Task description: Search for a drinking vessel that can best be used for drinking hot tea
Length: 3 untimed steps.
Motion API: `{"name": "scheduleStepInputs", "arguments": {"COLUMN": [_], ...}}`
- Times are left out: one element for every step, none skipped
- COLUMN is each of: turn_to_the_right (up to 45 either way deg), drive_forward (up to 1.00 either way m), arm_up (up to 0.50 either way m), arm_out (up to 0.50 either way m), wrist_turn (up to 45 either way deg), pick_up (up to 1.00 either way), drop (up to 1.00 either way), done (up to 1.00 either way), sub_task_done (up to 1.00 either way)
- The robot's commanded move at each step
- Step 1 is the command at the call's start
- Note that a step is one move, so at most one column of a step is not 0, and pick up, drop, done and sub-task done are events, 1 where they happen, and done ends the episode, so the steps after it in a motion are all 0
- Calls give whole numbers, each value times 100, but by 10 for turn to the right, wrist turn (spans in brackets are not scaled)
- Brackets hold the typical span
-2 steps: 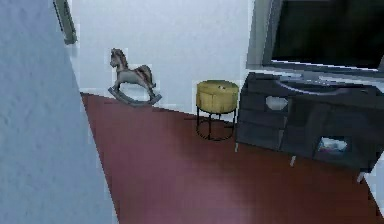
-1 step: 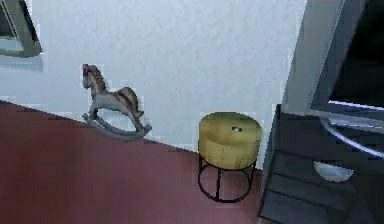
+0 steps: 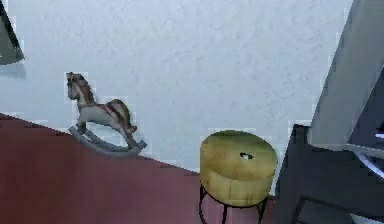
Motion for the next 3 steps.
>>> {"name": "scheduleStepInputs", "arguments": {"turn_to_the_right": [-450, -150, 0], "drive_forward": [0, 0, 100], "arm_up": [0, 0, 0], "arm_out": [0, 0, 0], "wrist_turn": [0, 0, 0], "pick_up": [0, 0, 0], "drop": [0, 0, 0], "done": [0, 0, 0], "sub_task_done": [0, 0, 0]}}
